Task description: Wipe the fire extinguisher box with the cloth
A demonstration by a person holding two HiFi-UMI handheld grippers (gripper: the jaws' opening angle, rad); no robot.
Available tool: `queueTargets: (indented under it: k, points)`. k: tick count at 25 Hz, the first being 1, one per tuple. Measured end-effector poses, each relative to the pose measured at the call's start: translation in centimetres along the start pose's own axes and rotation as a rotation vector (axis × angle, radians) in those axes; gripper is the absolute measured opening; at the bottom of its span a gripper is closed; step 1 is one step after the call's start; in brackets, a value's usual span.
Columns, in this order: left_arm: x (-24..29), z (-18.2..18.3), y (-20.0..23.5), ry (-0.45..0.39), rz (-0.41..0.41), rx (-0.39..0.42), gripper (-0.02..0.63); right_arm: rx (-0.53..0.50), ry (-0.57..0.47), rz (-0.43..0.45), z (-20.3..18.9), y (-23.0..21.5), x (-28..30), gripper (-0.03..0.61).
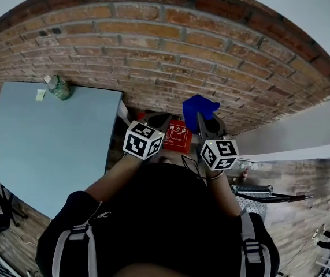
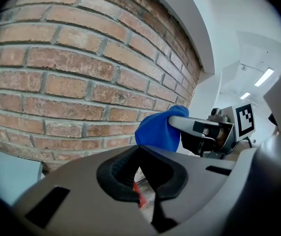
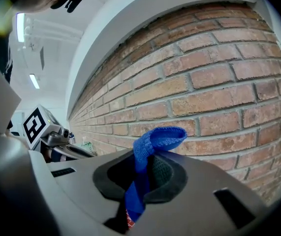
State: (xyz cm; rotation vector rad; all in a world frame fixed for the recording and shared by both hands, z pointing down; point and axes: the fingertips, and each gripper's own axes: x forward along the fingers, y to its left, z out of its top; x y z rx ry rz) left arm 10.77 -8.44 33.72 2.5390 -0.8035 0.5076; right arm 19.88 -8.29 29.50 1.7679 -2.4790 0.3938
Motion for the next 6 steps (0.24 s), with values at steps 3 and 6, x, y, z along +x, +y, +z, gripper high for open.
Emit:
queueTargets:
  k: [3, 6]
  points:
    - [-0.2, -0.2, 0.9, 0.003, 0.004, -0.007, -0.006, -0.003, 0.0, 0.003, 0.1, 0.3, 0.8, 0.041]
    - [-0.4, -0.6, 1.5, 0.011, 0.004, -0.011, -0.005, -0.002, 0.006, 0.007, -0.1, 0.8, 1.4, 0.041]
